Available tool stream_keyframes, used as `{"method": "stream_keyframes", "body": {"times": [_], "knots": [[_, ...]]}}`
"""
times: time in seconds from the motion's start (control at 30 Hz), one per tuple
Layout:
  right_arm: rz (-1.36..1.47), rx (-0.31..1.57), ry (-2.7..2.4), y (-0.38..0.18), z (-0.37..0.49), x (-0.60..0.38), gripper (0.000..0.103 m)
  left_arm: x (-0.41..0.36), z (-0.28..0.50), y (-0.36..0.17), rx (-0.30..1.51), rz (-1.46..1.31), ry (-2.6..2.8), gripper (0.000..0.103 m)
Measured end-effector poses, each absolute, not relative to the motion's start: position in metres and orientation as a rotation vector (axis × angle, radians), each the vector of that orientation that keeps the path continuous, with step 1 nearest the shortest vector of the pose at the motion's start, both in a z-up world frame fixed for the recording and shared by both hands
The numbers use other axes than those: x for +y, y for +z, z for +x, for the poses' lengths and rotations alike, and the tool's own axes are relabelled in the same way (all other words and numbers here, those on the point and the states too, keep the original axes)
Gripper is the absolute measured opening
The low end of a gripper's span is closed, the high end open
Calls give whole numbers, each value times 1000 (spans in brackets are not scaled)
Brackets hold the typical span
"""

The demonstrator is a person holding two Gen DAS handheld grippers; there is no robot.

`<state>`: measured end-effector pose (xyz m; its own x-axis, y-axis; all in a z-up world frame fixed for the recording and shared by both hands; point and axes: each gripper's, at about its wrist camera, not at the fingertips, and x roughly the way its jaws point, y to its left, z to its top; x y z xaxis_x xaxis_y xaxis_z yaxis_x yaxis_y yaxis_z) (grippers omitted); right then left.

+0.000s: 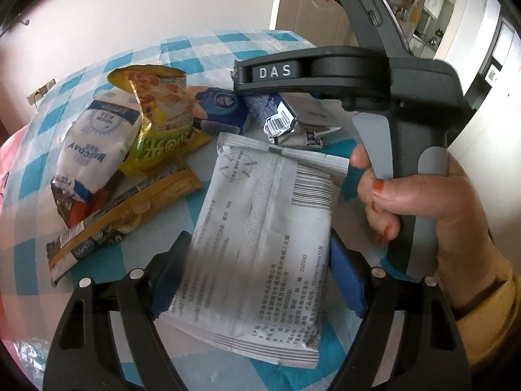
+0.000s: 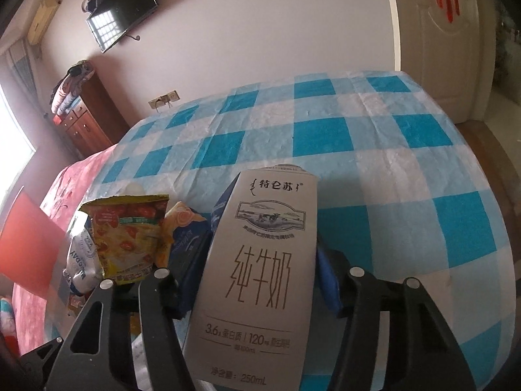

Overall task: Collect trash
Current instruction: 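Grasp the white receipt packet with the left tool while the right tool grasps the white milk carton, then carry the packet and carton over the orange bucket and open both tools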

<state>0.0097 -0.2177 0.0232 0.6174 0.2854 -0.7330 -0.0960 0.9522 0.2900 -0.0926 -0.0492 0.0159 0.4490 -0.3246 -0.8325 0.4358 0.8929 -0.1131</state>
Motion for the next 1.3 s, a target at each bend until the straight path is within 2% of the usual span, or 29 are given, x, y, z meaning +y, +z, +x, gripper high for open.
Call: {"method": "stream_keyframes", "body": {"times": [0.47,0.97,1.3], "knots": [[307,756,263,36,-7,-230,60,-11,-103,25,933,18,-514,80],[515,710,270,41,-20,-255,60,40,-115,66,771,-58,-498,80],[516,690,320,81,-34,-226,60,82,-122,91,675,-97,-423,80]]}}
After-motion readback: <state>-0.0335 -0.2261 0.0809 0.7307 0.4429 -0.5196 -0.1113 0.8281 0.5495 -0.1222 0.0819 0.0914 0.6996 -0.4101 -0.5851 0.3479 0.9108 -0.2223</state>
